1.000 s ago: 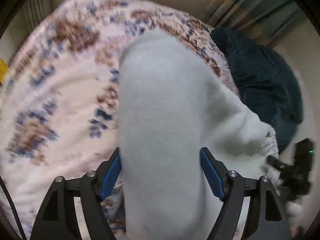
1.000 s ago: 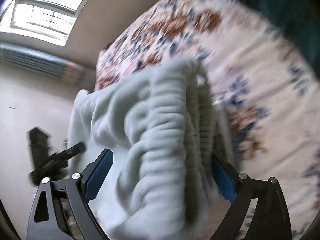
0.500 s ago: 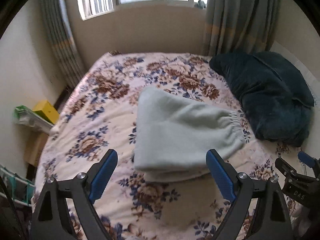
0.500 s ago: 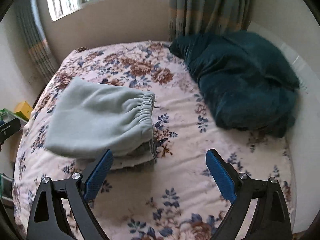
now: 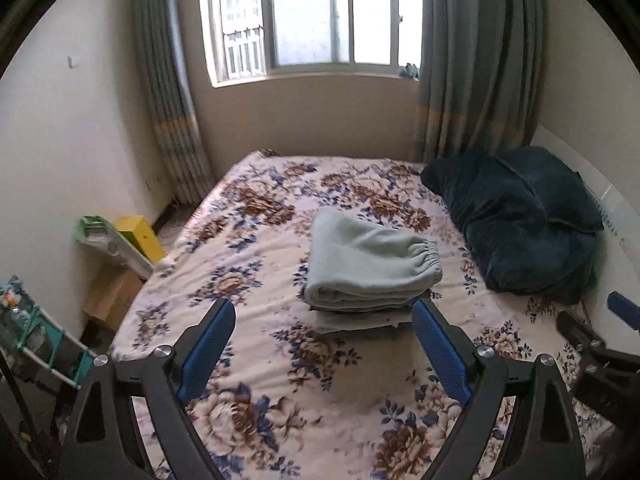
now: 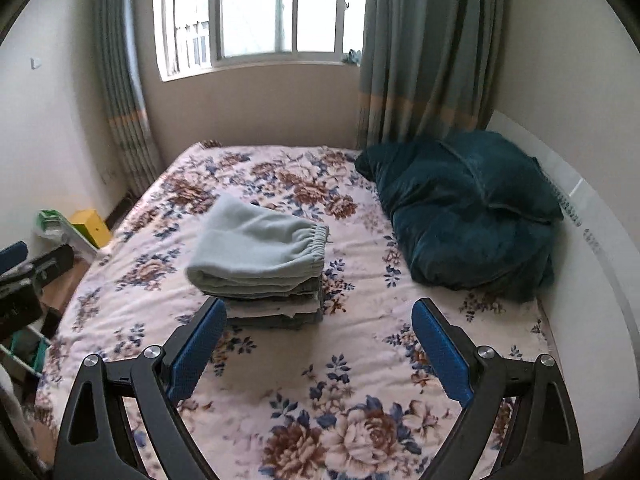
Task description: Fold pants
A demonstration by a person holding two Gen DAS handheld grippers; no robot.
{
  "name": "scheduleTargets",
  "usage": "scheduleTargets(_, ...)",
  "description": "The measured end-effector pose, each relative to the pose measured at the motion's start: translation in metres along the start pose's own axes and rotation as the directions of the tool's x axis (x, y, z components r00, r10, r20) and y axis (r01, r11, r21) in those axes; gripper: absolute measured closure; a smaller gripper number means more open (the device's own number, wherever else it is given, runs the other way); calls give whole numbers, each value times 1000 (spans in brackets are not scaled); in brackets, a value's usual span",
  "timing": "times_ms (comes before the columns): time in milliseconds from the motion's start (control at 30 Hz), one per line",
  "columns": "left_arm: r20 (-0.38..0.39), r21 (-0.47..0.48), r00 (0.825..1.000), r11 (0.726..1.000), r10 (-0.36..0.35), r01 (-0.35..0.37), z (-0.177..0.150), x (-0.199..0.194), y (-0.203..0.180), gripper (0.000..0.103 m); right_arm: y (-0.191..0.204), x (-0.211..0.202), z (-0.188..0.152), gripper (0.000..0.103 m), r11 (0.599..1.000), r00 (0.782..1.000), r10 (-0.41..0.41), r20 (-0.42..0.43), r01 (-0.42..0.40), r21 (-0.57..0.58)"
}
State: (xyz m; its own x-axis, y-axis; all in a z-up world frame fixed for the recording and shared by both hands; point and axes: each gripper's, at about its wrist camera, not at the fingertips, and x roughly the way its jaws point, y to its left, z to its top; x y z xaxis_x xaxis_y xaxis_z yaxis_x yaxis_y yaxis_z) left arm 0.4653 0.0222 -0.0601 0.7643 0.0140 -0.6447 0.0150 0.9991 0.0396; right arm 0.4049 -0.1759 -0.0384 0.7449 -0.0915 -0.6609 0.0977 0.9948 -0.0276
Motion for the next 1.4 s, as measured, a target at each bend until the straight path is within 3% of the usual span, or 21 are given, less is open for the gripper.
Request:
scheduleTargets(200, 41, -7, 999, 1000, -30, 30, -24, -85, 10, 12, -1, -105, -23, 7, 1000, 998, -1, 56, 1, 5)
scheduleTargets(433, 80, 39, 995, 997, -67, 64, -52, -158, 12, 12, 0, -211, -64, 7, 999, 997, 2, 83, -4, 32)
scheduleTargets(800, 101, 55, 989, 993, -108, 103, -84, -235, 9, 12, -14, -325, -106, 7, 996, 990, -17, 138, 5, 88)
scheduleTargets(900, 95, 55, 990, 994, -104, 99, -86, -249, 2, 10, -23, -337, -108, 7, 996, 990, -1, 144, -12, 91)
scheduleTargets(933, 89, 56, 990, 993, -106, 101, -85, -251, 0, 0, -26, -338, -107, 7, 996, 990, 0, 143, -14, 93)
scheduleTargets(1200, 129, 33, 991, 999, -41, 37, -59, -256, -13, 0, -45, -318, -65, 6, 996, 992, -14, 124, 4, 85)
scheduleTargets(1400, 119, 23, 993, 1000, -1, -2, -43, -235, -15, 0, -42, -298, -35, 6, 998, 994, -8, 112, 1, 63)
